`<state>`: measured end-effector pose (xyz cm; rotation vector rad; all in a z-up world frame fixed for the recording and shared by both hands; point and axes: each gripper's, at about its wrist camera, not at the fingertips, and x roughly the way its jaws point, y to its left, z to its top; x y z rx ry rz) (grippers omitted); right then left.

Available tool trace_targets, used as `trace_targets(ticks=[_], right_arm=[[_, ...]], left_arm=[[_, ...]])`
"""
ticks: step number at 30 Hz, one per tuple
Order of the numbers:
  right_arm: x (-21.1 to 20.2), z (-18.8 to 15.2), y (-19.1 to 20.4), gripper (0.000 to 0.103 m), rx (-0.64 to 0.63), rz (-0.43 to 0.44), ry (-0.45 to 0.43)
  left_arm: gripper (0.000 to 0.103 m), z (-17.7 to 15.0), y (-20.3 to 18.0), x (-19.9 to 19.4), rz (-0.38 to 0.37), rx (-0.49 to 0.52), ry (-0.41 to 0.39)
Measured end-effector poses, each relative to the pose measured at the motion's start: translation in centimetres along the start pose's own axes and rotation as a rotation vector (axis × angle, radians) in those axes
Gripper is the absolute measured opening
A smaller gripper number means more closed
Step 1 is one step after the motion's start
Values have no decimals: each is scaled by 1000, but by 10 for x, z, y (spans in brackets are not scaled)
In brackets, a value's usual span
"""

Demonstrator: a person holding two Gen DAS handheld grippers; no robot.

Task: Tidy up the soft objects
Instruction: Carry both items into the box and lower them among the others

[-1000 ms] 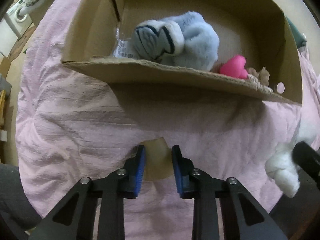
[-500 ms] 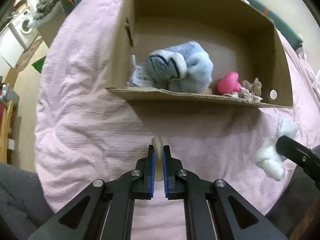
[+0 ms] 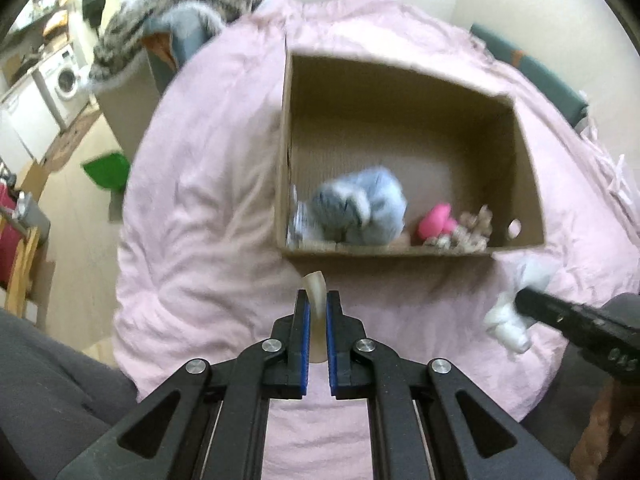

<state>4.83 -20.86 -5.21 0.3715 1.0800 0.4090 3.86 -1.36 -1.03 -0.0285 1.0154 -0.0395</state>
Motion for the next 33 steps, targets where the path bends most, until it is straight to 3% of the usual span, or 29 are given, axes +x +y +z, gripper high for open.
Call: trace_targets(ticks=[8, 16, 27, 33], right_arm=[[-27, 21, 3, 11, -8, 22, -91], [-33, 59, -7, 11, -40, -21, -163], [2, 65, -39, 11, 42, -99, -100], [12, 61, -40, 11, 27, -146, -80]], left_arm=[[7, 39, 13, -36, -52, 6, -148], [7, 71, 1, -24, -94, 75, -212], [7, 65, -13, 32, -168, 99, -123], [7, 70, -28, 36, -204, 126, -135]])
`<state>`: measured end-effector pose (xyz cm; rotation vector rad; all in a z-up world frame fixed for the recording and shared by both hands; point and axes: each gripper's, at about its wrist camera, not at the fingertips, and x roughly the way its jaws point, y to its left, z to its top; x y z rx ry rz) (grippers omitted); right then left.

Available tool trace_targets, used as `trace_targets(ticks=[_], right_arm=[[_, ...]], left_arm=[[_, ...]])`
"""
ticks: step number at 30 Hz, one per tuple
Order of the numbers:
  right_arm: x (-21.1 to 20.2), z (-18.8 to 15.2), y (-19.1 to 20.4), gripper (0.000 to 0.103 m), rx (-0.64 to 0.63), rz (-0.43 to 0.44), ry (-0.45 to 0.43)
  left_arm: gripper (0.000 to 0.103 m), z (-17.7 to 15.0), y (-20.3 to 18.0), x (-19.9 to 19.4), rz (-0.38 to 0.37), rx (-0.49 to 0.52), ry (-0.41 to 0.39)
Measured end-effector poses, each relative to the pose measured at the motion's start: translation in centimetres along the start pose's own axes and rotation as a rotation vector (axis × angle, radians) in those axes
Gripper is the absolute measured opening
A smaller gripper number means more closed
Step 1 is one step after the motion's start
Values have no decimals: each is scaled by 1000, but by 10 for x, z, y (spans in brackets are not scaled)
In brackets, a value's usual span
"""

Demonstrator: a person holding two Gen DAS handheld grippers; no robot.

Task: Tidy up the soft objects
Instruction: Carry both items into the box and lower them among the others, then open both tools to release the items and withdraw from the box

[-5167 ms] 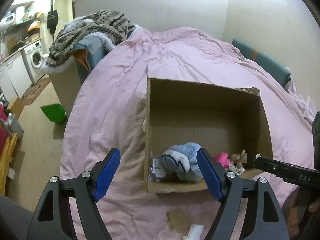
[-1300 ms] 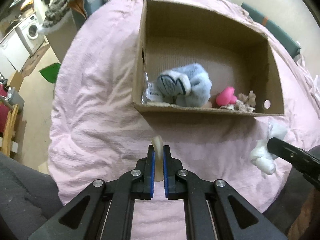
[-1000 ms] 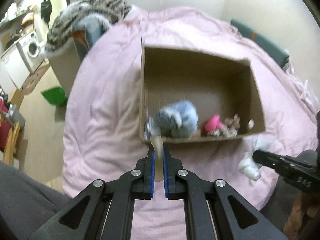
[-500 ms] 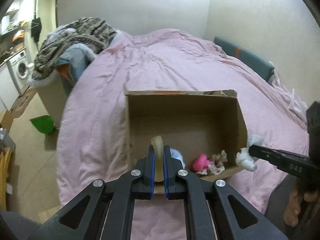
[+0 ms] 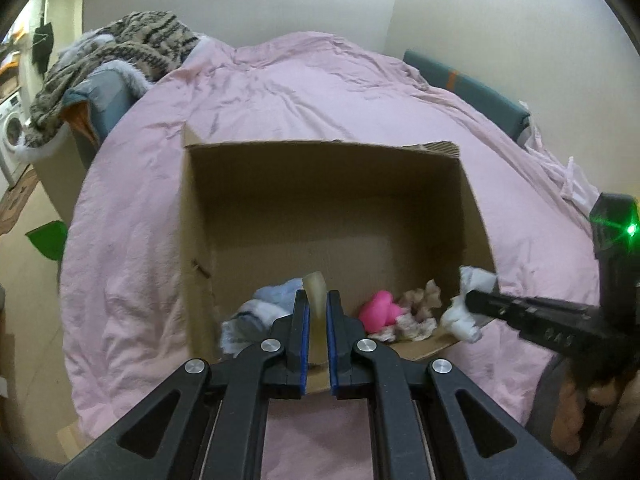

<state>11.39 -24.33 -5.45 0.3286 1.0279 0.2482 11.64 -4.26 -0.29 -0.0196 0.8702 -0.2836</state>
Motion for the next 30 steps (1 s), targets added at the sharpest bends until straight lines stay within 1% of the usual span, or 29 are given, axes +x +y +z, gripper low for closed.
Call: trace_targets(ticks=[5, 8, 12, 13, 17, 20, 25, 27, 29, 30], right_arm=[[1, 1, -1, 11, 5, -14, 1], [2, 2, -4, 11, 14, -21, 5], [4, 2, -7, 11, 38, -12, 18], [5, 2, -9, 11, 51, 2, 28], [6, 2, -11, 11, 63, 1, 32], [7, 3, -11, 11, 60, -2, 30], [6, 3, -11, 12, 67, 2, 32], [6, 3, -10, 12, 67, 3, 32], [6, 4, -10, 12, 65, 3, 31], [6, 4, -10, 12, 65, 6, 30]], left_arm=[[7, 12, -19, 13, -10, 0, 8], [8, 12, -31, 23, 6, 19, 34], [13, 9, -36, 36, 34, 15, 66], [13, 9, -37, 39, 33, 16, 72], [13, 8, -39, 46, 28, 24, 79], [16, 7, -40, 48, 25, 19, 83], [26, 5, -43, 46, 44, 35, 80], [26, 5, -44, 44, 66, 41, 89], [28, 5, -43, 42, 67, 34, 93], [33, 4, -43, 41, 66, 32, 92]])
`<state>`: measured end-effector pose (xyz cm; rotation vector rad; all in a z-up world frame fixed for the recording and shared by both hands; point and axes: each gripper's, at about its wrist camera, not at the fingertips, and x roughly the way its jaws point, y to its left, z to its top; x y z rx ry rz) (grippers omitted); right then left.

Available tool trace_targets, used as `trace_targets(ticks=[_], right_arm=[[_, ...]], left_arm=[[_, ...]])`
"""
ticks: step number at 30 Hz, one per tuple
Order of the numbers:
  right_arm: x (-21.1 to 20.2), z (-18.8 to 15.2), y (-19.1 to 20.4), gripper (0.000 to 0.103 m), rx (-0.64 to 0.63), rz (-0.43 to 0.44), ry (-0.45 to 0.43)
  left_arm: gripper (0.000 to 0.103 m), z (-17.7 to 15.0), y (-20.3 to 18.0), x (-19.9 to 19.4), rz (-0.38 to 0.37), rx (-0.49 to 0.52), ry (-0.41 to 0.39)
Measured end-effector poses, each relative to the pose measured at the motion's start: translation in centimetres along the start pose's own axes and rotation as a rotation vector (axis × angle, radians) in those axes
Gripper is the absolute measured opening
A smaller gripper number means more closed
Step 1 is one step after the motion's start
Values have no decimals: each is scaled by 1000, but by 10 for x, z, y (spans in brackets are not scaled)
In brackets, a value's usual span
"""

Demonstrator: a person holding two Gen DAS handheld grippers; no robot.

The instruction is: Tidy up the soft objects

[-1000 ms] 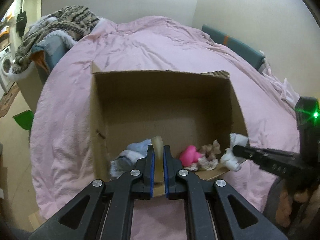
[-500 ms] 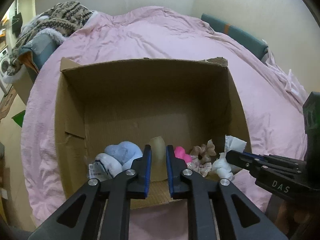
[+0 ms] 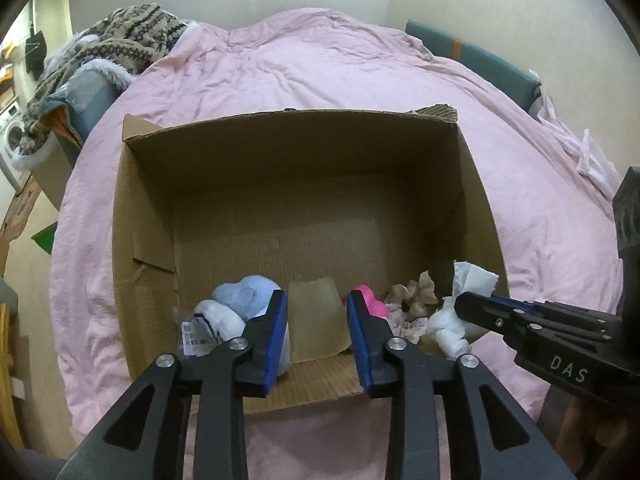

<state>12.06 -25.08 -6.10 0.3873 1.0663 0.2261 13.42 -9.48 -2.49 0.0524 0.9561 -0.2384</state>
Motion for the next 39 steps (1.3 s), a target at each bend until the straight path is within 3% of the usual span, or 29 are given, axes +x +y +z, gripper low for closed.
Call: trace_targets(ticks=[4, 8, 9, 10, 12, 17, 20, 27, 39], right_arm=[[-4, 1, 1, 17, 0, 9, -14], [-13, 2, 5, 28, -18, 25, -56], [-16, 1, 6, 40, -23, 27, -69], [-19, 1, 8, 64, -29, 31, -87], [-26, 0, 10, 81, -30, 30, -127], [-30, -3, 19, 82, -61, 19, -113], [-40, -7, 25, 102, -79, -4, -144], [-63, -16, 26, 103, -68, 13, -187], [-84, -47, 50, 103, -175, -63, -229]], left_arm=[[70, 1, 1, -14, 36, 6, -41], [71, 3, 3, -28, 93, 13, -72], [72, 3, 4, -29, 94, 12, -75], [72, 4, 5, -34, 103, 9, -84], [72, 4, 8, -39, 112, 1, -93], [72, -2, 17, -54, 152, -19, -113], [72, -7, 26, -66, 180, -60, -128], [76, -21, 46, -91, 166, -117, -141], [89, -57, 62, -128, 160, -149, -183]])
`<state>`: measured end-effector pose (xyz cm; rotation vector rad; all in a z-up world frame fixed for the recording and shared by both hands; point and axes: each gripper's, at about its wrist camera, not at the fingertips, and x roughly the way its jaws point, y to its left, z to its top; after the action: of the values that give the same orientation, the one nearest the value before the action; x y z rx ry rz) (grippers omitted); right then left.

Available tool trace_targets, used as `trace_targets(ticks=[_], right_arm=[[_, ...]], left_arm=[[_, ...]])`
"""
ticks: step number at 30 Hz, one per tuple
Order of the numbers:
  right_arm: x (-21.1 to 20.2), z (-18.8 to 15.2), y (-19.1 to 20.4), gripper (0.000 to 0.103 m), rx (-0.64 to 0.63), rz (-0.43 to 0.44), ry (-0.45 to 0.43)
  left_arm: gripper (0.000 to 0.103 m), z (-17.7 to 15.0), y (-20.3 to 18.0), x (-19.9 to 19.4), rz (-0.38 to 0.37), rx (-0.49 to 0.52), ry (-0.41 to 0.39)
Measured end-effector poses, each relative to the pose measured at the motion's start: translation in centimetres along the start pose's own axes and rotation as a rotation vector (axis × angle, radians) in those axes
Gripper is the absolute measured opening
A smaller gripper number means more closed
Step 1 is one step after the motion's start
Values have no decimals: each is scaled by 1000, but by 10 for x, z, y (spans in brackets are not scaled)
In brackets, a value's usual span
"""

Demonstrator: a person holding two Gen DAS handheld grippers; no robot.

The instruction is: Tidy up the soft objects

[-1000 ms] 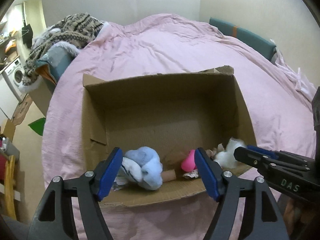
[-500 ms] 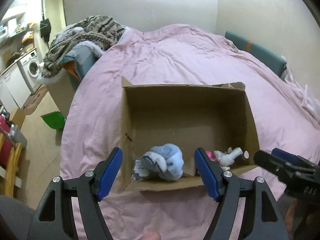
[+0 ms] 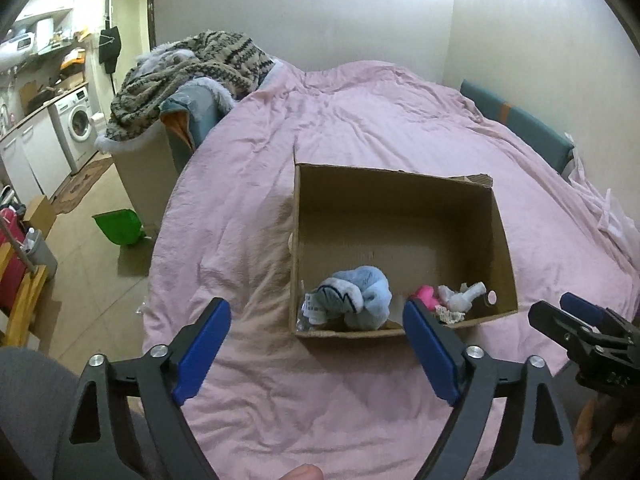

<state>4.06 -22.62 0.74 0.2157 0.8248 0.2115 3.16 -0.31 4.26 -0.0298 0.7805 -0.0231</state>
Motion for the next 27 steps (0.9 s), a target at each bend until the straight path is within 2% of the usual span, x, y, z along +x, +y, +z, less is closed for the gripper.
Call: trace_targets(ticks=[4, 10, 18, 22, 27], right_arm=[[-6, -8, 6, 103, -24, -24, -24], [-1, -19, 8, 103, -20, -75, -68], [16, -18, 12, 103, -72, -118, -49], [20, -18, 11, 103, -65, -121, -43], [21, -17, 10, 103, -60, -119, -40]], left_arm=[[101, -8, 3, -9, 11, 3, -37], [102, -20, 8, -5, 41, -4, -54], [102, -17, 17, 17, 30, -70, 5], [102, -22, 14, 22, 36, -56, 34], [102, -24, 10, 21, 27, -43, 30]])
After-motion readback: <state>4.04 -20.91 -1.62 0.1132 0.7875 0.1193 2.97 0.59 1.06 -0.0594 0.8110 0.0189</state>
